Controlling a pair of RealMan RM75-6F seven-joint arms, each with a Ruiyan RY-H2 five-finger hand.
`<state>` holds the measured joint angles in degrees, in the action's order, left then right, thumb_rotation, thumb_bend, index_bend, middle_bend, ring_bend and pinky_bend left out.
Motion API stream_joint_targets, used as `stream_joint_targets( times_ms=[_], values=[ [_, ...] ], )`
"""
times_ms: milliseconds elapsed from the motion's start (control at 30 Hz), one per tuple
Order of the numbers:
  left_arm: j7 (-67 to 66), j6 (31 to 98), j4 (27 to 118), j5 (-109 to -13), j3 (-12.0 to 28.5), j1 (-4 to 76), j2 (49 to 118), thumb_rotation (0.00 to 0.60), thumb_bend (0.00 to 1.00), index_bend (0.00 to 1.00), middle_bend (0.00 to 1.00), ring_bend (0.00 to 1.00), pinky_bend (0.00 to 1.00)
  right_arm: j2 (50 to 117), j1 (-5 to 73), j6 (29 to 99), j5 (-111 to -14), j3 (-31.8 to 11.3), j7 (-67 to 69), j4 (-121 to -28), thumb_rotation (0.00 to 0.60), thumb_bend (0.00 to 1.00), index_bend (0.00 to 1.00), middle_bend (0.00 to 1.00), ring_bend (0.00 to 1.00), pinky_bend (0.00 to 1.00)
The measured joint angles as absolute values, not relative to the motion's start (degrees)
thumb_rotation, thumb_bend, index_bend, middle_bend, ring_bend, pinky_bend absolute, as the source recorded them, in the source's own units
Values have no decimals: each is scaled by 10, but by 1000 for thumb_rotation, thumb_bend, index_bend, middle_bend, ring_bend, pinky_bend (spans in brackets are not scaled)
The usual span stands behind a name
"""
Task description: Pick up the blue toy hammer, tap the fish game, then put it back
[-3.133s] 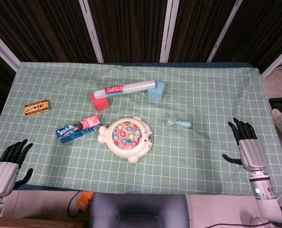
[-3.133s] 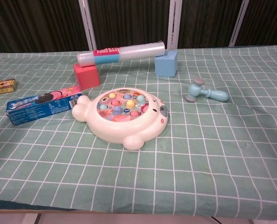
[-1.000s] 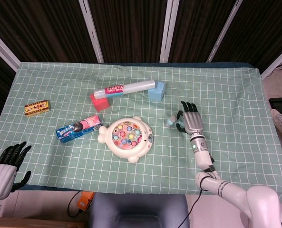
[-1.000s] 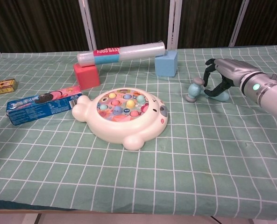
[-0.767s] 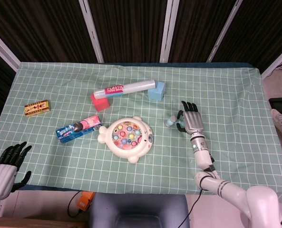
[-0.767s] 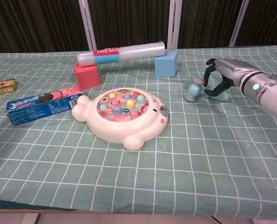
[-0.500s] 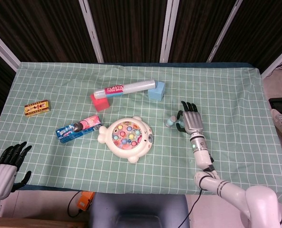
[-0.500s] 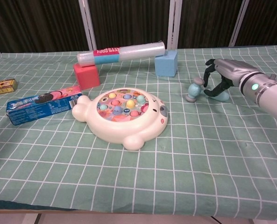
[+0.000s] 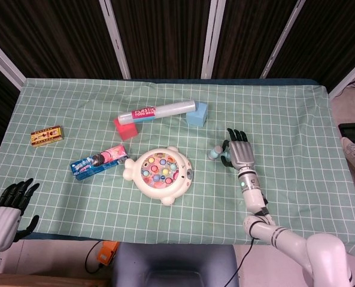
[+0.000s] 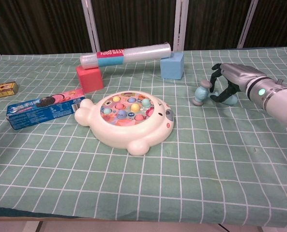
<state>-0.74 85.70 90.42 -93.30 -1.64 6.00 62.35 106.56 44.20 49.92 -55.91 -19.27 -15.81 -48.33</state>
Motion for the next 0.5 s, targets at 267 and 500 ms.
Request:
stream_joint_targets(
  times_ms=[267,500],
  values=[
    [-7,857,904,-932,-16,59,623,600,402,0,0,0,87,1067,444,495,-557,-195,-155,-481,600,517,621,171,0,0],
    [-7,859,905,-933,-16,58,622,600,402,0,0,0,88,1071,445,492,-556,-195,-157,-476,600,519,635,172,0,0]
  ],
)
